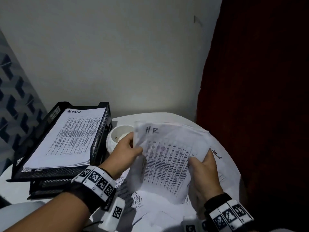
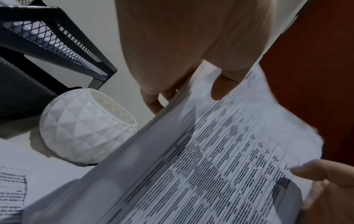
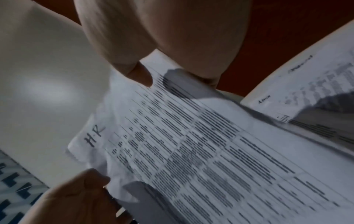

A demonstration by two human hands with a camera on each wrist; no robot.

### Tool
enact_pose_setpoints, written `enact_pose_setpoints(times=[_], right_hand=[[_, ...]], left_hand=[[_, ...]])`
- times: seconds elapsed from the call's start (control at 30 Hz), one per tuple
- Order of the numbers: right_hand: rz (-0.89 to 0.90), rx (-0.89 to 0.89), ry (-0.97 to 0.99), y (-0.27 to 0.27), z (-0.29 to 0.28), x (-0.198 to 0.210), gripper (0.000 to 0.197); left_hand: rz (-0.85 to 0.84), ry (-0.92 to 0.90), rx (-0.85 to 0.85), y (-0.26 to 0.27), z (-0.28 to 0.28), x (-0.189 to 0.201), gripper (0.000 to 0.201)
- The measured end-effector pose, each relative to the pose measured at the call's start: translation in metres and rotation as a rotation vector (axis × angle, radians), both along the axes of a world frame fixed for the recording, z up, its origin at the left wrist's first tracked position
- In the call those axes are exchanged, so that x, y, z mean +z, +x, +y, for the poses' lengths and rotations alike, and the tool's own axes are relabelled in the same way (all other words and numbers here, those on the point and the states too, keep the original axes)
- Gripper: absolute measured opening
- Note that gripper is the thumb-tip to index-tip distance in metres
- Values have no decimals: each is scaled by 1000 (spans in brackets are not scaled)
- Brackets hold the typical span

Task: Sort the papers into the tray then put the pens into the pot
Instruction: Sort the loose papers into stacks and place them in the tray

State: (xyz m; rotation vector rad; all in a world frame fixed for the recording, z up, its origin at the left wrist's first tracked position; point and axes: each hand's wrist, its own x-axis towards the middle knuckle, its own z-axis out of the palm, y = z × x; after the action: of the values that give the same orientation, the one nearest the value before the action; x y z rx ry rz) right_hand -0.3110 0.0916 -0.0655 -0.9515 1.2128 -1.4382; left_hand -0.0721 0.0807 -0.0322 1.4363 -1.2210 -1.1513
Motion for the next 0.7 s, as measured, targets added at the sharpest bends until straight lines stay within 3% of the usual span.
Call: enact_pose_setpoints(times=[0.3,0.47,0.6,0.7], right_hand=[[-1,-11,93,-2,-4,-13,43],[5,0,194,-2,-3,-24,35],[57,1,306,-2,-1,-53,39],[54,22,310,-6,-5,-86,55]], left_hand=[[195,-24,7,-7,-3,6,50],[14,56,-52,-5,-2,-11,63],[-243,182,-155,0,4,-44,46],[-388,186,-168,1,9,-61,30]])
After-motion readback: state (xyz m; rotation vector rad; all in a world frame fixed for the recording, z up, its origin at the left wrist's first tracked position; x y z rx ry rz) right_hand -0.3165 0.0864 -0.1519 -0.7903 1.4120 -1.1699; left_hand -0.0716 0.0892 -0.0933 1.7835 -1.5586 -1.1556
